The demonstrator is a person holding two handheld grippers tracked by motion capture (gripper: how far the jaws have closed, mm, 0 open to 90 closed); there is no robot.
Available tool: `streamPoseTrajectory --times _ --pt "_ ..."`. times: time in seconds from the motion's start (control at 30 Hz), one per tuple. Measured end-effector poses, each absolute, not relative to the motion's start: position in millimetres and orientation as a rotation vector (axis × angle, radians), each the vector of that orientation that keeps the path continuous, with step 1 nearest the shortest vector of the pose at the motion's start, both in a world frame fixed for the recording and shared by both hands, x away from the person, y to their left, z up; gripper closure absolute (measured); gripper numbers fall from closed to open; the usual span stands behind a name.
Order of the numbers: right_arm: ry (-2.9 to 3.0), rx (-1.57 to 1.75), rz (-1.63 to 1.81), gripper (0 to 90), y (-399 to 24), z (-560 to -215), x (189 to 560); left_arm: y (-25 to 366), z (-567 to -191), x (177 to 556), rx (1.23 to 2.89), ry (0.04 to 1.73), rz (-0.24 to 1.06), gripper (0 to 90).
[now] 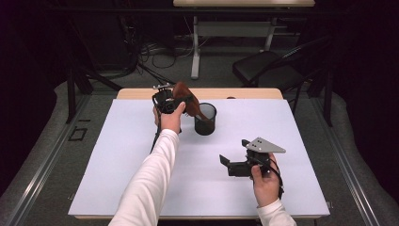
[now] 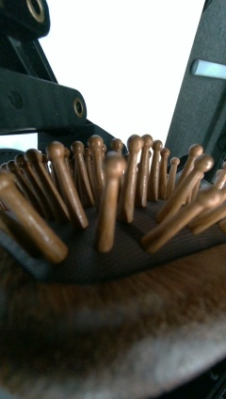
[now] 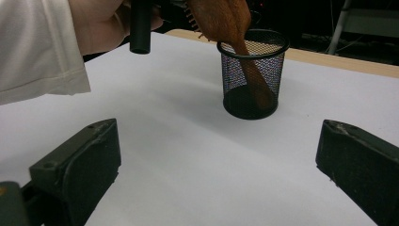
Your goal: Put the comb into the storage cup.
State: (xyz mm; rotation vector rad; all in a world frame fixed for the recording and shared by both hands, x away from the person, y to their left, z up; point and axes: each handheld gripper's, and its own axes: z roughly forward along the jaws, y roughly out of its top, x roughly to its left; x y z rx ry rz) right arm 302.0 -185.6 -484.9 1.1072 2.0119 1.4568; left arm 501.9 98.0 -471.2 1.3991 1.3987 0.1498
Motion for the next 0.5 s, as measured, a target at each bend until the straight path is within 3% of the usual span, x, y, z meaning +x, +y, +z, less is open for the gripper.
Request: streamPoseTrajectory --times 0.5 --pt "2.015 1.107 1.451 0.3 -186.1 -485.4 302.3 99.5 -471.9 502.5 1.386 1.408 0.160 41.0"
